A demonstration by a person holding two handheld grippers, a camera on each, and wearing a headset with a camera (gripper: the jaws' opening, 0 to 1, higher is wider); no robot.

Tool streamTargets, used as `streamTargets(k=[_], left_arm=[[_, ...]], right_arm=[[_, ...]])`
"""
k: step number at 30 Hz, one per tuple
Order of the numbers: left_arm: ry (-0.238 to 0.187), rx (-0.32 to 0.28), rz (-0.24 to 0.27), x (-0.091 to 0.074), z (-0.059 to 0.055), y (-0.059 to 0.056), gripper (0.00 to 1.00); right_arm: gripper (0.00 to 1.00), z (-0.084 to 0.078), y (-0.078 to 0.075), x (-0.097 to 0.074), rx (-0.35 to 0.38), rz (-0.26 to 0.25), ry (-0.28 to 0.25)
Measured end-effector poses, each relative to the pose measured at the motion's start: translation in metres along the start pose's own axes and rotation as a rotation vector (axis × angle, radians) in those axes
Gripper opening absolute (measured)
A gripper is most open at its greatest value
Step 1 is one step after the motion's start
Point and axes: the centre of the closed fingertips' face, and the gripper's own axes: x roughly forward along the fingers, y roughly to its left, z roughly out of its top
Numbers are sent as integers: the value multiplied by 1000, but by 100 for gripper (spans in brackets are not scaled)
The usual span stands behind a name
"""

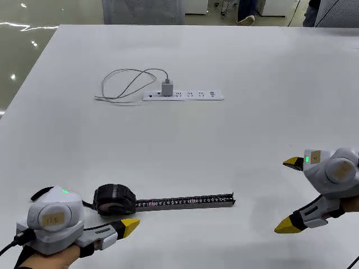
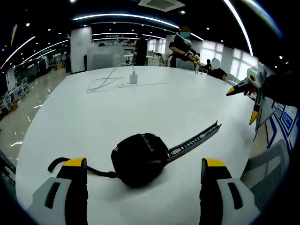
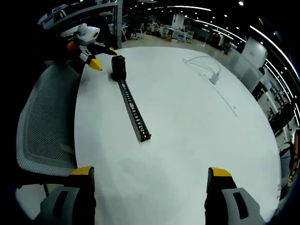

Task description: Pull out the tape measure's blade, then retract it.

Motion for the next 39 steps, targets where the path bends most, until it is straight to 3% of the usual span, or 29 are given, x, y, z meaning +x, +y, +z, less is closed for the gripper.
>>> streamTargets(k=[2, 4, 6, 10, 13, 16, 20, 21, 24, 27, 32, 38, 39], left_arm=[[-46, 13, 24, 3, 5, 4, 99], [-62, 16, 15, 4, 9, 2, 99], [-54, 26, 38, 7, 8, 3, 99], [-47, -15, 65, 10, 6, 6, 99], [-60, -17, 122, 11, 8, 10, 99], [-97, 4, 213, 8, 12, 19, 99], [-73, -77, 174, 15, 3, 9, 99], [-77, -70, 175, 17, 3, 8, 99], [-95, -61, 173, 19, 6, 3, 99], [-98, -32, 180, 23, 6, 0, 99], [-99, 2, 174, 29, 6, -6, 99], [-100, -13, 174, 33, 4, -8, 99], [-103, -10, 176, 33, 4, -8, 99]], right_arm=[[99, 2, -3, 7, -17, 10, 2], [99, 4, -7, 12, -16, 17, 6], [99, 6, -9, 17, -19, 24, 10], [99, 9, -8, 26, -33, 42, 16], [99, 14, -12, 33, -56, 37, 19], [99, 18, -15, 41, -64, 49, 23], [99, 30, -13, 51, -118, 64, -6], [99, 37, -11, 53, -150, 70, -34], [99, 37, -6, 60, -130, 99, -5], [99, 36, -5, 67, -162, 99, 16], [99, 34, -3, 75, -165, 120, 23], [99, 42, -10, 84, -169, 117, 1], [94, 43, -11, 85, -169, 116, 1]])
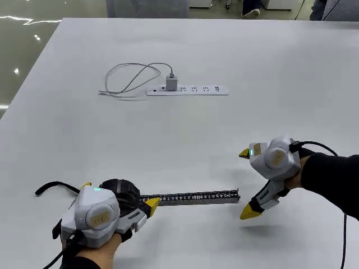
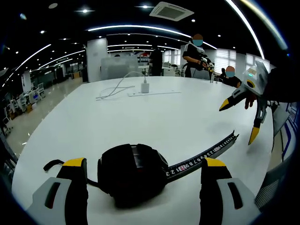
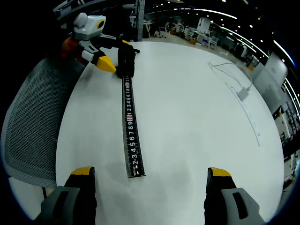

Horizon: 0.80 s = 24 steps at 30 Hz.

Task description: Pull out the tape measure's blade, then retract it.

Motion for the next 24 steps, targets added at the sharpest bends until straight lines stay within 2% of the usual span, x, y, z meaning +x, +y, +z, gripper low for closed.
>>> streamTargets(k=[2, 3, 5, 7, 9, 15, 19, 24], left_arm=[[-15, 38, 34, 1, 2, 6, 99], [-16, 26, 35, 1, 2, 7, 99], [-20, -42, 34, 3, 3, 9, 99], [-53, -96, -18, 4, 7, 3, 99], [-21, -44, -12, 6, 3, 5, 99], [-14, -62, 8, 7, -1, 9, 99], [-10, -53, 7, 7, -3, 9, 99], [-7, -56, 25, 8, -6, 12, 99]], right_arm=[[87, 0, -1, 3, -1, -2, 0], [87, -1, -1, 5, -2, 2, 5], [88, -6, -1, 9, -15, 4, 27], [81, -10, -1, 11, -22, 7, 42], [77, -12, 1, 13, -11, 12, 44], [62, -15, 11, 15, -65, 50, 65], [54, -13, 11, 15, -34, 54, 54], [46, -14, 14, 14, -45, 66, 57]])
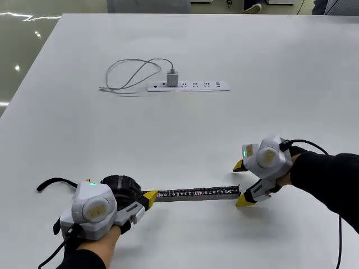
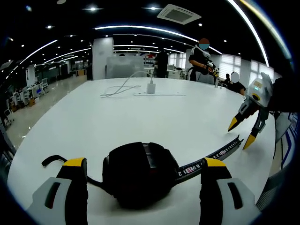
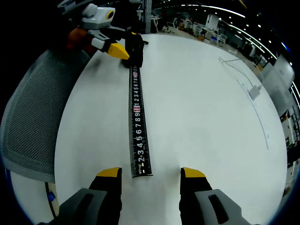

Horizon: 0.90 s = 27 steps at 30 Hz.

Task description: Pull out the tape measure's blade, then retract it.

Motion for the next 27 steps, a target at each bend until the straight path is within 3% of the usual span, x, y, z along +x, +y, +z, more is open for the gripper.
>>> streamTargets(k=[1, 3, 11, 20, 24, 27], left_arm=[[13, 13, 6, 0, -2, 0, 99], [1, -11, -5, 0, -1, -2, 99], [-7, -13, -5, 1, 1, -2, 99], [-13, -13, -1, 0, 3, 1, 99], [-40, -20, -15, -1, 7, -2, 99], [-34, 6, -15, 0, 6, -2, 99]], right_arm=[[43, 0, 1, 0, 2, 5, 0], [39, 0, 3, 0, -11, 10, 2], [23, -1, 10, -1, -37, 44, 12], [20, -1, 12, 0, -44, 54, 16], [19, -1, 14, 2, -49, 62, 19], [17, 0, 13, 3, -42, 61, 16]])
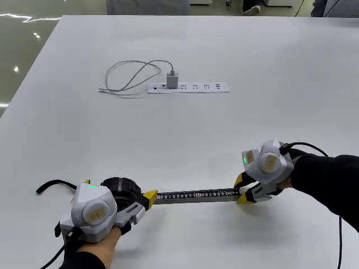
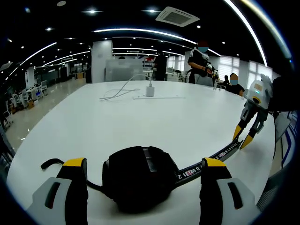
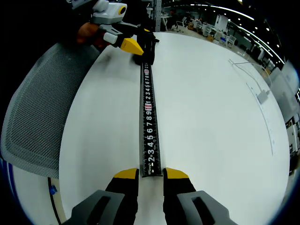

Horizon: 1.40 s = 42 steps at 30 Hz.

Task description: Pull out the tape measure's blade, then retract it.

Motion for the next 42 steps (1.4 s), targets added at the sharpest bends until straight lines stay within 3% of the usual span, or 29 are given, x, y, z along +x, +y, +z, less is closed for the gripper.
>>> streamTargets(k=[7, 14, 17, 23, 27, 29, 32, 35, 36, 42], left_arm=[[3, -13, 2, 0, -3, 2, 98], [10, -21, -13, -1, -5, -1, 93], [17, -23, 4, 0, -6, 1, 90], [44, -83, 37, 1, -9, 8, 83], [52, -85, 44, 3, -10, 10, 82], [58, -95, 42, 3, -10, 10, 80], [96, -103, 42, 4, -15, 10, 75], [95, -100, 36, 4, -14, 9, 67], [96, -95, 40, 3, -13, 9, 66], [107, -95, 45, 4, -12, 9, 65]], right_arm=[[12, 1, 0, 1, -11, -8, 23], [11, 1, 1, 2, 46, -22, 67], [11, 2, 2, 2, 10, -23, 92], [11, 1, 1, 2, 63, 3, 66], [11, 2, 0, 2, 97, 1, 55], [12, 4, -1, 2, 177, -5, 31], [11, 3, -1, 2, 149, -3, 19], [11, 4, -1, 3, 138, 2, 22], [11, 4, -1, 3, 105, 9, 25], [11, 4, -1, 4, 153, 1, 37]])
